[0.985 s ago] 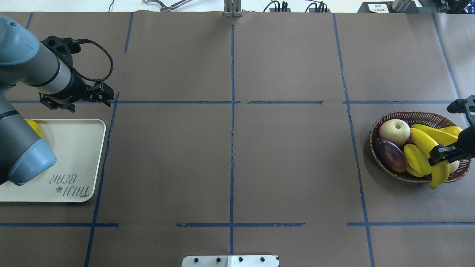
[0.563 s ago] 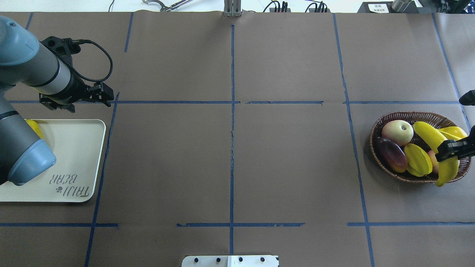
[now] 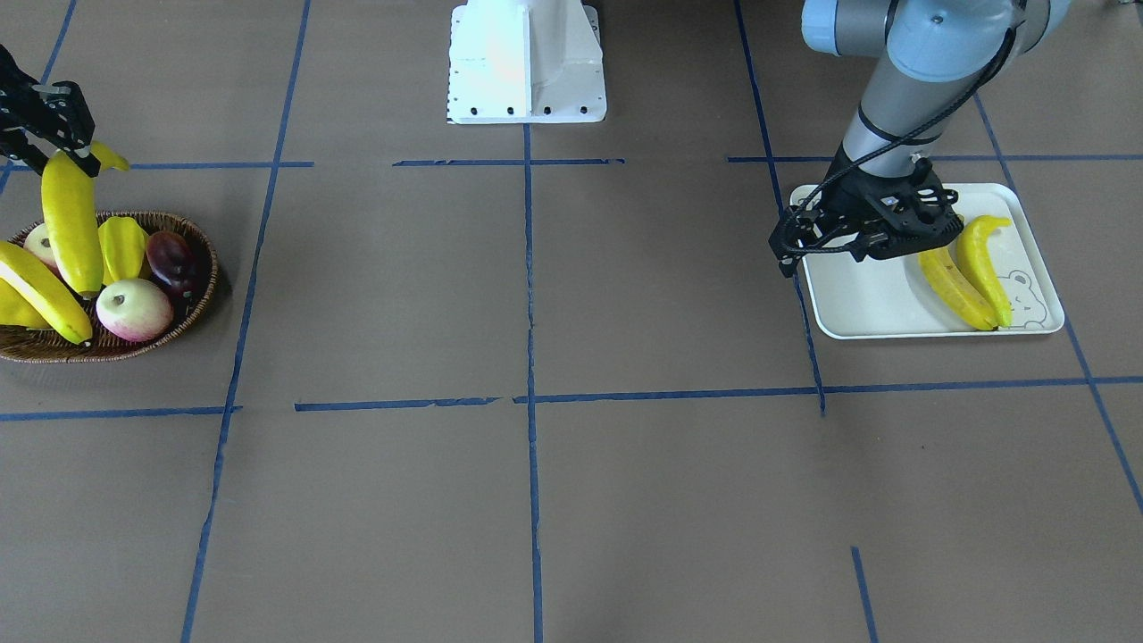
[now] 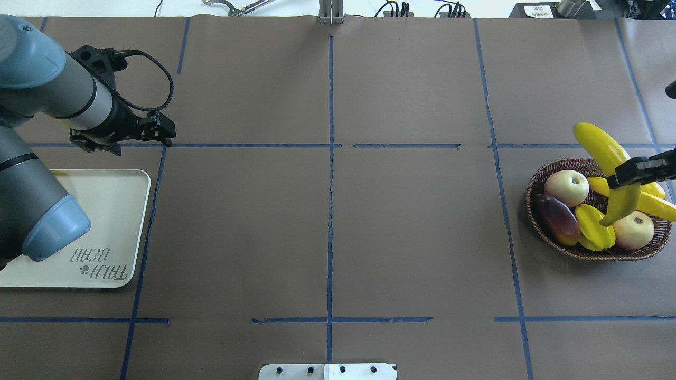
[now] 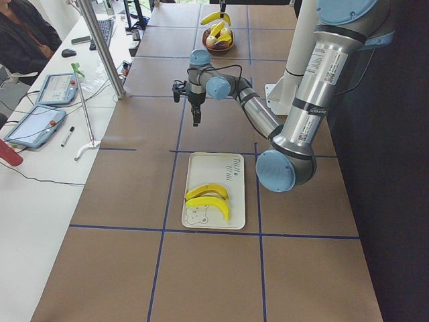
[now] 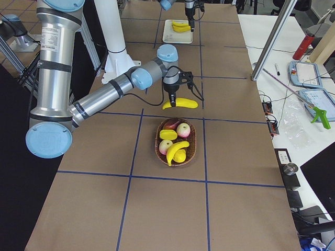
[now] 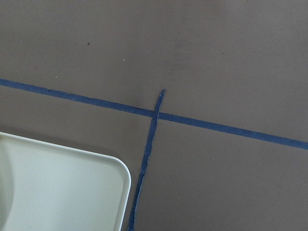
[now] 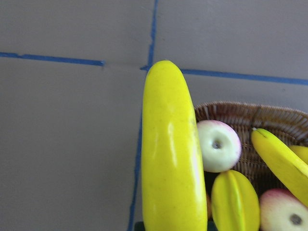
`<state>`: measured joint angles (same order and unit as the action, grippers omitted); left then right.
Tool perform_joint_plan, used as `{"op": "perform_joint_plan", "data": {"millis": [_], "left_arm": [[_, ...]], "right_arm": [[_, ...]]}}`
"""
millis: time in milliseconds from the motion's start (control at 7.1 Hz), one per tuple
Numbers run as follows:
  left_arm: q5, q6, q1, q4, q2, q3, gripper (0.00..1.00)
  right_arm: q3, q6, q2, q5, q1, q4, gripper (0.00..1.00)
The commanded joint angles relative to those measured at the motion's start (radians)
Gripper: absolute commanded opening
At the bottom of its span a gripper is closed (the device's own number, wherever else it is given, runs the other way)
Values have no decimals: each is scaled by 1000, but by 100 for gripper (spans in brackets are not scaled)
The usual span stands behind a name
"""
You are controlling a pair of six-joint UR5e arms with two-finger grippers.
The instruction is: Transfer all bananas from basket to plate
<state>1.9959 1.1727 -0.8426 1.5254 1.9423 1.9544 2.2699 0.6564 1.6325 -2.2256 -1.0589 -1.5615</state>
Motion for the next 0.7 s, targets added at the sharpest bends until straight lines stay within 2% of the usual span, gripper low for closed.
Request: {"op": "perform_joint_plan", "data": {"millis": [0,282,563], "left_arm": [[3,156,70,121,70,-26,100],[6,395,79,413,76,-46,100],[4,668,79,726,73,-95,100]], "right_arm": [[-3,117,-246,-6,83,-107,0],[0,317,-376,18,205,-107,0],[2,370,-416,49,259,-107,0]]}}
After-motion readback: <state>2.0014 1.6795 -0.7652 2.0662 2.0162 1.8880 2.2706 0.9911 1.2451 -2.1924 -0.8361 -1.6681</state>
